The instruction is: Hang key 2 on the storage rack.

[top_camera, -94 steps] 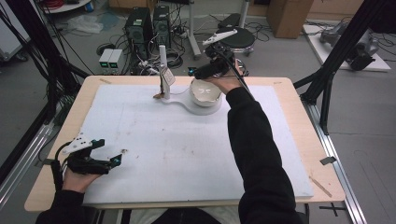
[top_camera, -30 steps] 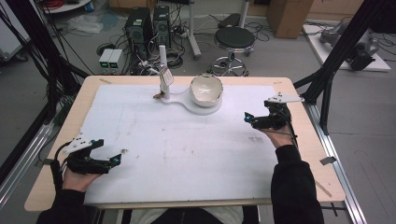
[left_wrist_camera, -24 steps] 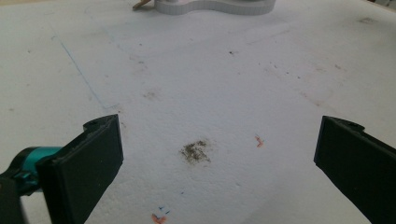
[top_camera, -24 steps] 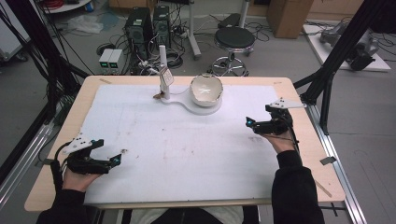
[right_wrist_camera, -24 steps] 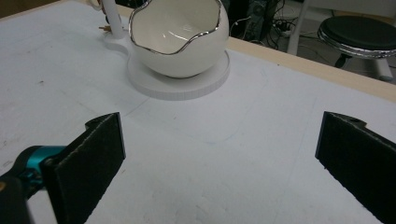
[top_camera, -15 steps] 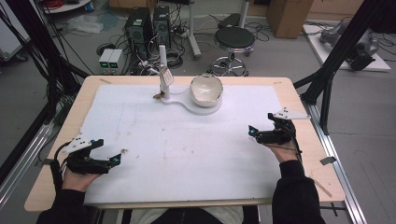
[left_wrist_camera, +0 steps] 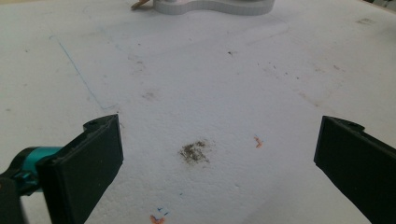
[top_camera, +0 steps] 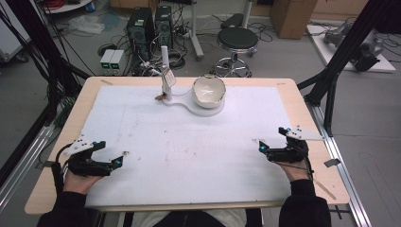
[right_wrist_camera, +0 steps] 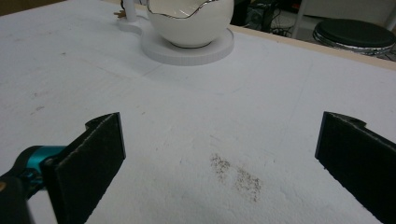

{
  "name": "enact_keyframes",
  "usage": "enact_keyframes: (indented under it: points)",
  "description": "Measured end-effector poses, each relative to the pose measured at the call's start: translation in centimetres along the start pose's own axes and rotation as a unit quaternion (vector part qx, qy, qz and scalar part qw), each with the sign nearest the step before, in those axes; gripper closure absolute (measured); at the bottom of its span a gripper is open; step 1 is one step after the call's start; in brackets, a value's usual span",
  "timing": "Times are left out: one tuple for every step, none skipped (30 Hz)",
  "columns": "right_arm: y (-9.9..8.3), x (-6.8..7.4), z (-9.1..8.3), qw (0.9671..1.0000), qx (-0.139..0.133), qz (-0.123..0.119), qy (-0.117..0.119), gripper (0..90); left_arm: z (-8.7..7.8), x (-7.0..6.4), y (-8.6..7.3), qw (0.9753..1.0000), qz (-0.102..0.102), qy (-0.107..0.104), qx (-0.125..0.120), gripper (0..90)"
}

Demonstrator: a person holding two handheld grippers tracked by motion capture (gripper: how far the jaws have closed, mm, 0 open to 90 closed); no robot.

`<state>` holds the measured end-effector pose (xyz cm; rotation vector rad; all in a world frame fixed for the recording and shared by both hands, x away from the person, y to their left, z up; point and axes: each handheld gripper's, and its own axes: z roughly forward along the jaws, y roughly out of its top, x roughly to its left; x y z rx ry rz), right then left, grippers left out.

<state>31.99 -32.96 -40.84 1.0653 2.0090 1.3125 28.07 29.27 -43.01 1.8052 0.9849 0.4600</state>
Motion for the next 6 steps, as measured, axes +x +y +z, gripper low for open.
enact_keyframes:
  points:
    - [-0.23,-0.01,-0.25,1.0000,-0.003,0.003,0.002,0.5,0.00,-0.02,0.01,1.0000,0.000,-0.002,-0.002,1.7]
    - [-0.45,-0.03,-0.49,1.0000,-0.006,0.004,-0.001,0.6,0.01,-0.03,0.01,1.0000,0.000,-0.002,-0.002,1.7]
    - [-0.57,-0.05,-0.60,1.0000,-0.006,0.006,-0.001,0.6,0.02,-0.02,0.02,1.0000,0.001,-0.002,-0.002,1.7]
    - [-0.70,-0.16,-0.68,0.9999,-0.008,0.008,-0.003,0.5,0.05,-0.01,0.02,1.0000,0.001,-0.002,-0.002,1.7]
    - [-0.79,-0.29,-0.72,0.9999,-0.009,0.012,-0.003,0.5,0.11,0.04,0.02,1.0000,0.001,-0.002,-0.002,1.7]
    - [-0.86,-0.43,-0.74,0.9998,-0.009,0.017,-0.004,0.5,0.14,0.05,0.01,1.0000,0.001,-0.003,-0.001,1.7]
